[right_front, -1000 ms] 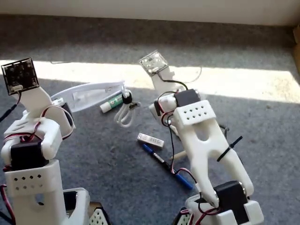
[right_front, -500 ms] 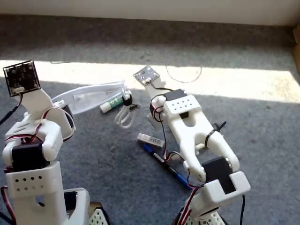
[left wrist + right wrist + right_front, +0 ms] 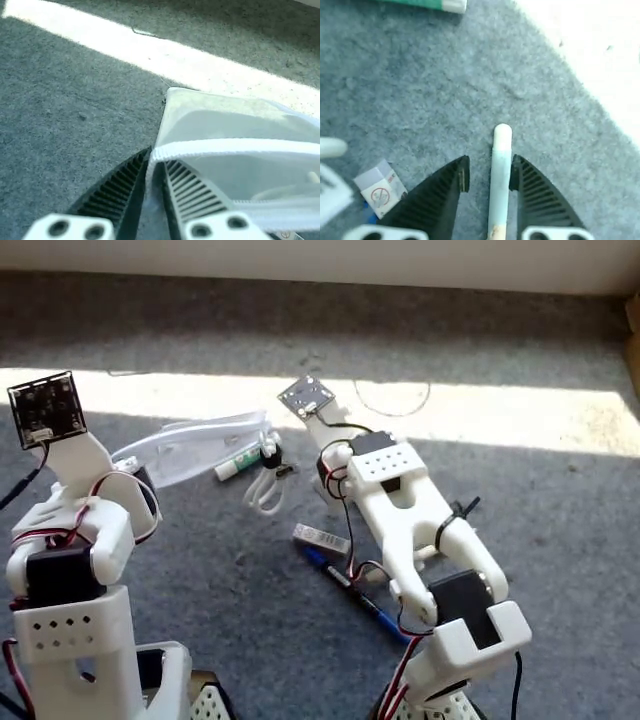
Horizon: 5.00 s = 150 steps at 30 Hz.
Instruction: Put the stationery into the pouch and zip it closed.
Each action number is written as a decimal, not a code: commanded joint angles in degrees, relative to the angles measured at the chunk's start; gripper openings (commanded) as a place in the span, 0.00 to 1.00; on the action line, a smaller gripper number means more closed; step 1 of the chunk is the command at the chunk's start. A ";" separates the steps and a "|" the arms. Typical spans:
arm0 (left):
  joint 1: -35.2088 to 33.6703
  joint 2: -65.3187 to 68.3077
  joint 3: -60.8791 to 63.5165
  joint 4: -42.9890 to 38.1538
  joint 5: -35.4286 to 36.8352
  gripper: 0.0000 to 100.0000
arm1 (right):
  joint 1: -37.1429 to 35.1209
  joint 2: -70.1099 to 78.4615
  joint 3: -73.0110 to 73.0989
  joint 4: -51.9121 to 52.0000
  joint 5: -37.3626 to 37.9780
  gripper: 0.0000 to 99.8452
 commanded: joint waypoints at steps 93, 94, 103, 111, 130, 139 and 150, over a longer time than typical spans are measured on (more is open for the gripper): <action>5.76 8.04 -21.67 9.14 -2.99 0.01 | 4.88 -46.81 -1.63 2.68 -11.60 0.01; 5.58 9.71 -22.81 9.14 -2.99 0.01 | 4.44 -47.34 -1.63 1.63 -11.60 0.01; 5.49 17.98 -27.47 8.70 -1.93 0.01 | -1.89 -50.59 -1.54 -7.60 -11.60 0.01; 5.76 21.76 -27.12 9.14 -1.05 0.01 | -9.54 -54.46 -1.54 -15.16 -11.60 0.01; 5.85 21.76 -25.63 8.88 0.26 0.01 | -23.08 -56.57 2.59 -37.41 -11.60 0.01; 5.85 21.76 -25.63 9.05 0.18 0.01 | -25.71 -56.13 11.82 -49.63 -11.34 0.01; 5.76 21.76 -25.63 9.14 0.18 0.01 | -25.45 -54.81 18.15 -57.01 -11.25 0.01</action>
